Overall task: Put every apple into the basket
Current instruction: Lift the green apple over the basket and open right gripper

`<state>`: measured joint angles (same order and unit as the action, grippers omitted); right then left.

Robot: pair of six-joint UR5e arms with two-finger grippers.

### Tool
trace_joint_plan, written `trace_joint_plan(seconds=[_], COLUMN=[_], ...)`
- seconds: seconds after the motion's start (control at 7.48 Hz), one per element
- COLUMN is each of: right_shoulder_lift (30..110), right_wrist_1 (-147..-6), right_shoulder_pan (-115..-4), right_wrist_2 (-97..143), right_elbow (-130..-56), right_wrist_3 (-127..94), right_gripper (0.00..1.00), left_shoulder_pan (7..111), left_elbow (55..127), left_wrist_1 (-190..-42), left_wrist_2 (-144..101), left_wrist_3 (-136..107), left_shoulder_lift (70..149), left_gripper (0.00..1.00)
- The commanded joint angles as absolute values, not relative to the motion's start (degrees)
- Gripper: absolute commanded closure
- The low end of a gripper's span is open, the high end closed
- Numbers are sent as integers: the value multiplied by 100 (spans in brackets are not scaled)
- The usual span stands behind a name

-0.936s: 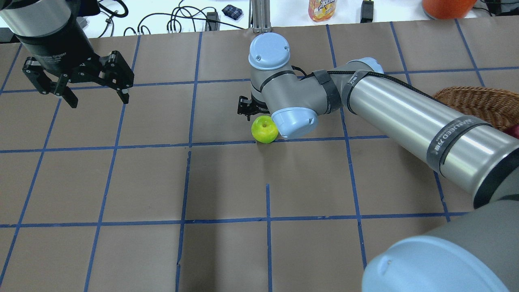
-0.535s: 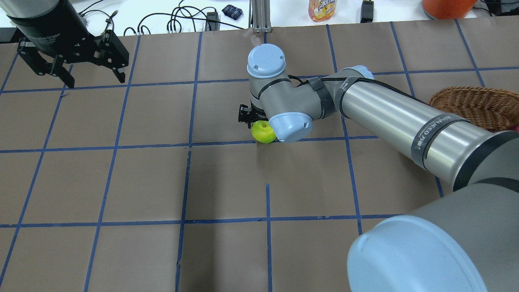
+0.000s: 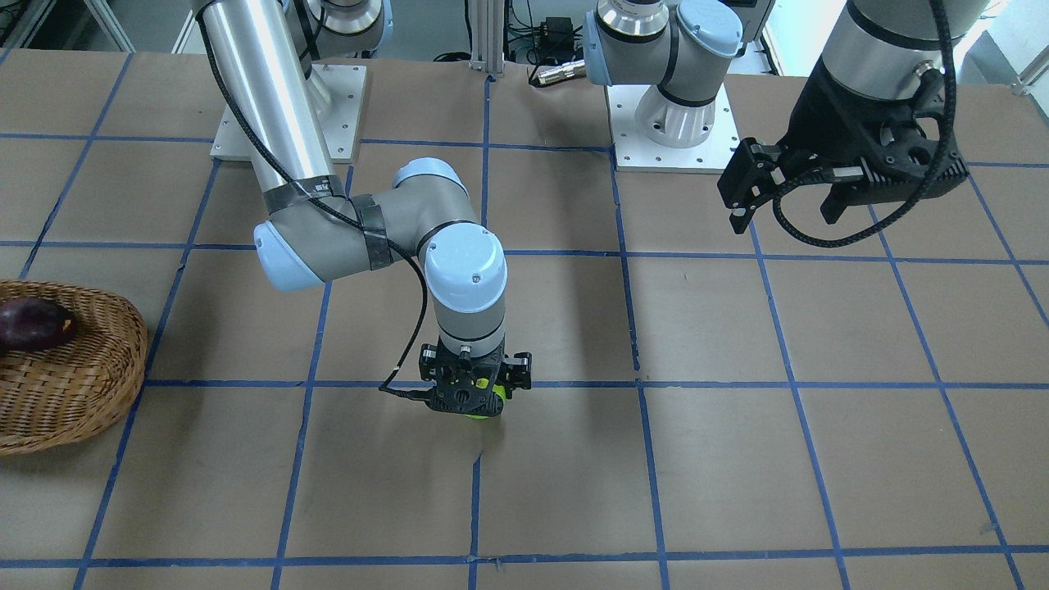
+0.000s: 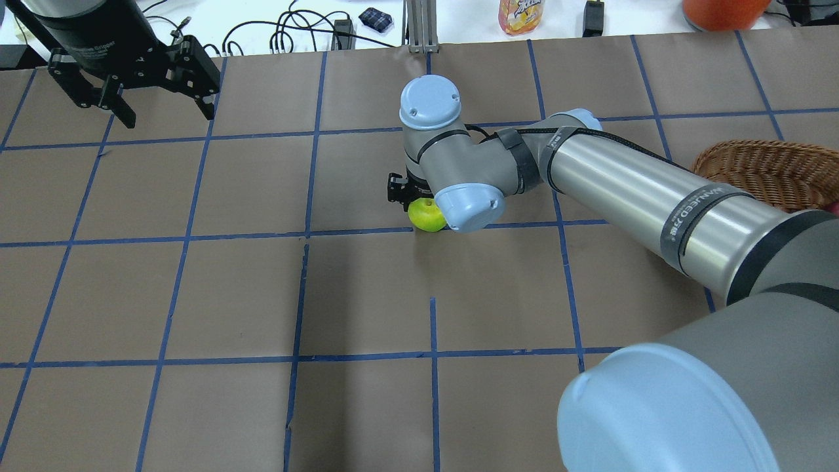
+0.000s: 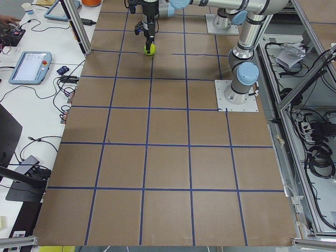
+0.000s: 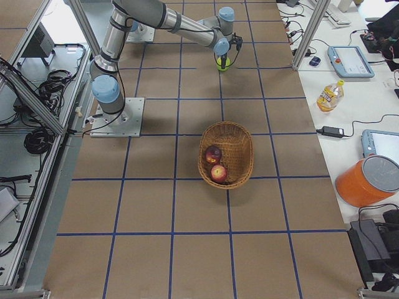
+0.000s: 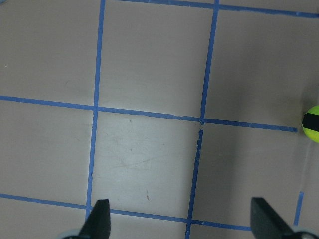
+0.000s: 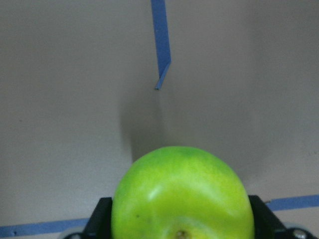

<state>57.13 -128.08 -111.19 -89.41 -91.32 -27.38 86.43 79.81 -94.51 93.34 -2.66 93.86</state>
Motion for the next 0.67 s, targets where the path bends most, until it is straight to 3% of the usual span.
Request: trace_joint_plan(seconds=[0.0,0.27,0.53], right_shoulder_lift=[6289,7098,7784], right_wrist_1=[-12161,-11595,-11697], right_shoulder_pan=[-10953,-10052,-8717], right_wrist_2=[-8947,-8948,-8912], right_elbow=[-9106,-9420,-10226], right_wrist_3=[-2445,-904,1166], right_gripper=[39,38,35], left_shoulder_pan=[8657,8657,8692], left_elbow=[7989,8007,7963], left_wrist_1=[-9466,-9466,-9492], left_wrist_2=[9343,9325,8986], left_wrist_3=[-264,-264,-264], left_shoulder_lift=[9335,9369,9448], left_gripper=[0,0,0])
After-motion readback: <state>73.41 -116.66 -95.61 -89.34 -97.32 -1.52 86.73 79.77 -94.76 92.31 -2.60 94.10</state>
